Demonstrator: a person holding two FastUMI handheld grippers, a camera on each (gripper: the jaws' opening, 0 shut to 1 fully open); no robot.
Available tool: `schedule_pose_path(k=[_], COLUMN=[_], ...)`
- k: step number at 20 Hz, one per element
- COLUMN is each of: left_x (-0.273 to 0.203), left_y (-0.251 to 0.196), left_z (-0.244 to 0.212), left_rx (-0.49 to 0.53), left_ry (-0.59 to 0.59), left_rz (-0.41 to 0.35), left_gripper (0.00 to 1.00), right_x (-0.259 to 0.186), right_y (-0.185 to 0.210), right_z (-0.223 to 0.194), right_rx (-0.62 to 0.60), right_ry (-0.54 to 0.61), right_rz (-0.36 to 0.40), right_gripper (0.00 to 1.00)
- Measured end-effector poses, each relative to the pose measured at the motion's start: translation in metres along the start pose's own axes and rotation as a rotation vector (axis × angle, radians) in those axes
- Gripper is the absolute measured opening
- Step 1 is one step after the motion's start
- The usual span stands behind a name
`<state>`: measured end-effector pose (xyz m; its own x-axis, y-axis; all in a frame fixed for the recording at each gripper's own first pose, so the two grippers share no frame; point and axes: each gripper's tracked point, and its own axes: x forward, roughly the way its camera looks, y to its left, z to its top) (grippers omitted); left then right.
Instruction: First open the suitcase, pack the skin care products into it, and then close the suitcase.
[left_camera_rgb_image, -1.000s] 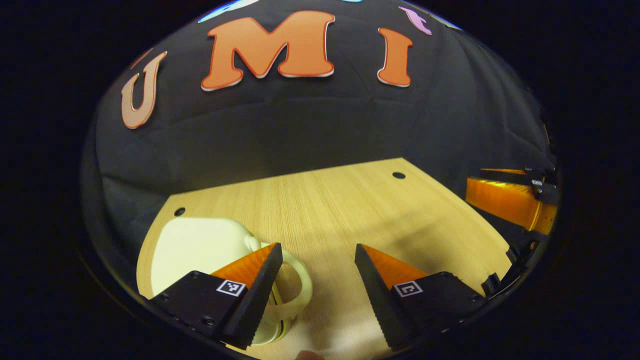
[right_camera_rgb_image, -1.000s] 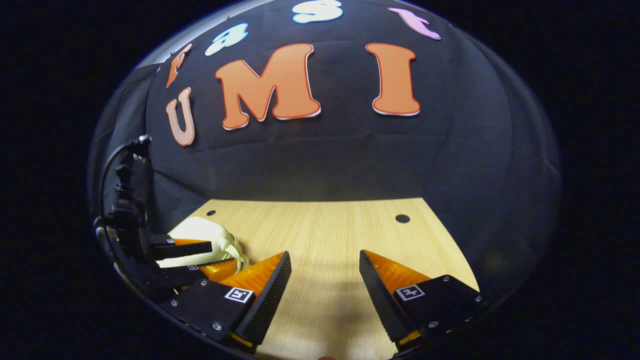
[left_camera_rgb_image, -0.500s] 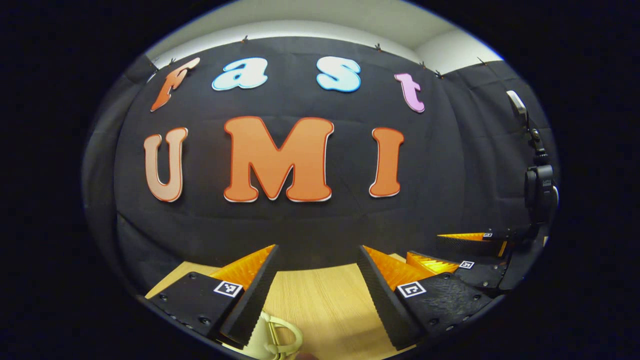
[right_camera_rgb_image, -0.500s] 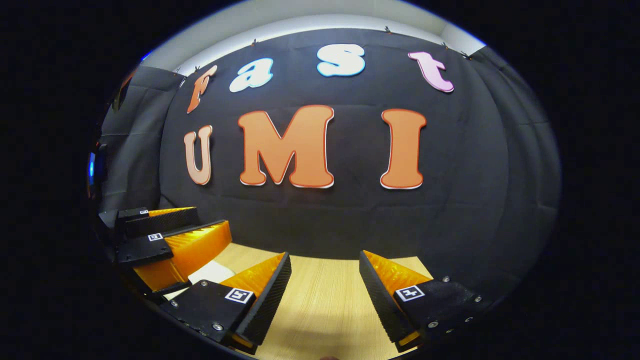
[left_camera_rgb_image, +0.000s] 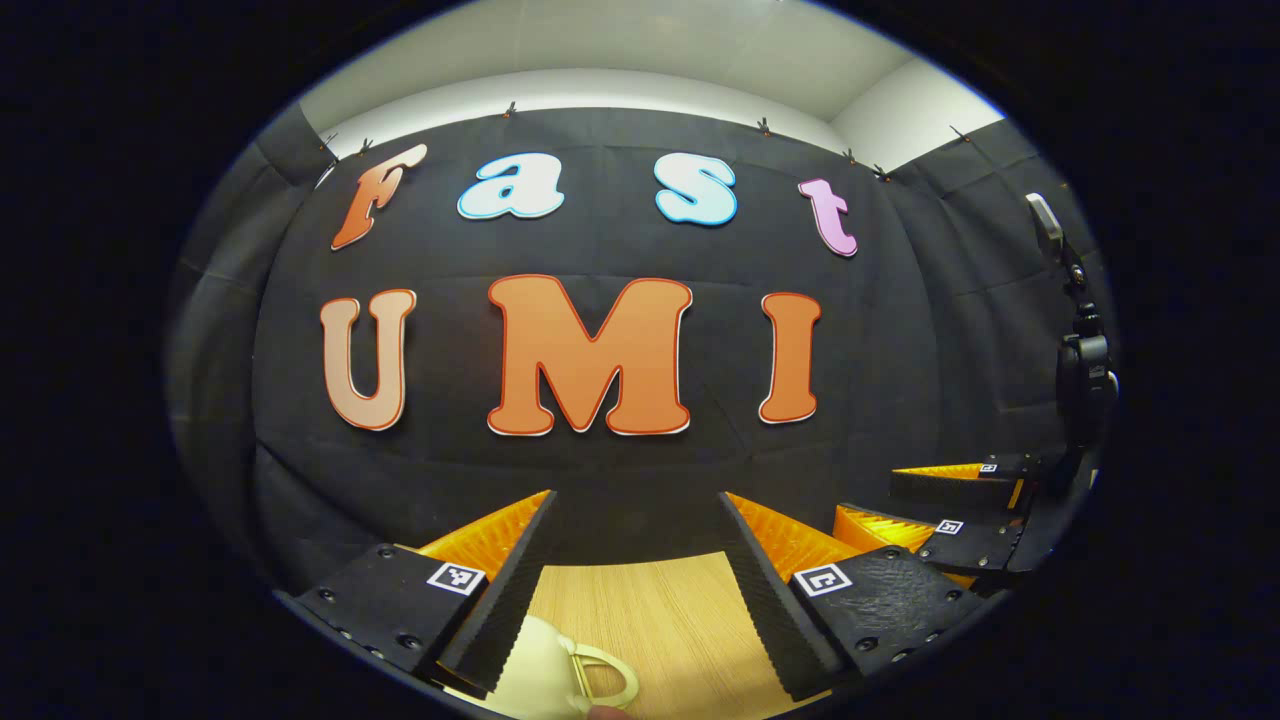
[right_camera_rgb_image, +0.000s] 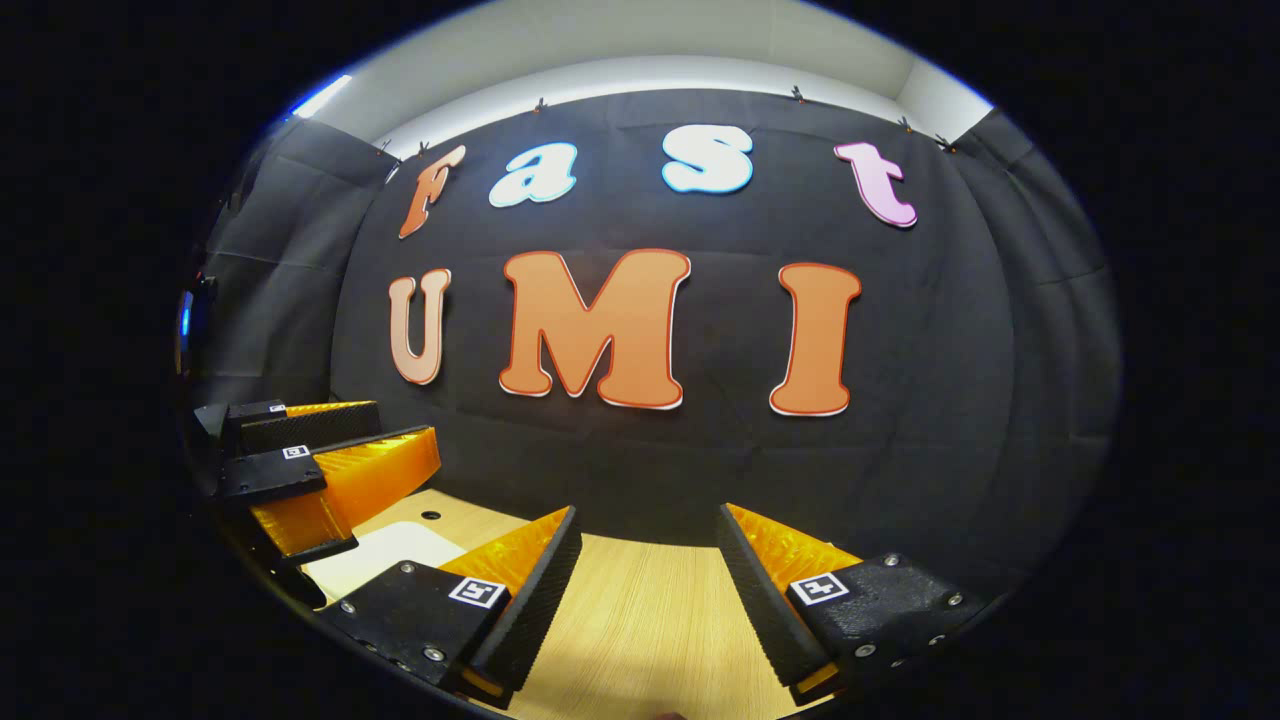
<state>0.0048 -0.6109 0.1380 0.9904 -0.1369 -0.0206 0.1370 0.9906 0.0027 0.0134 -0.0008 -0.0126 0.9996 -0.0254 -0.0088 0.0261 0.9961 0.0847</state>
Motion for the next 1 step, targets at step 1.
schedule_pose_path(k=[1], left_x=[-0.0015], left_y=[0.0023], left_z=[-0.0009], left_rx=[0.008], left_ry=[0.003], left_rz=[0.008], left_gripper=[0.96], right_x=[-0.0015], right_y=[-0.0014], right_z=[-0.0038], right_rx=[-0.012], right_ry=[0.002], right_rz=[-0.008], right_gripper=[0.88])
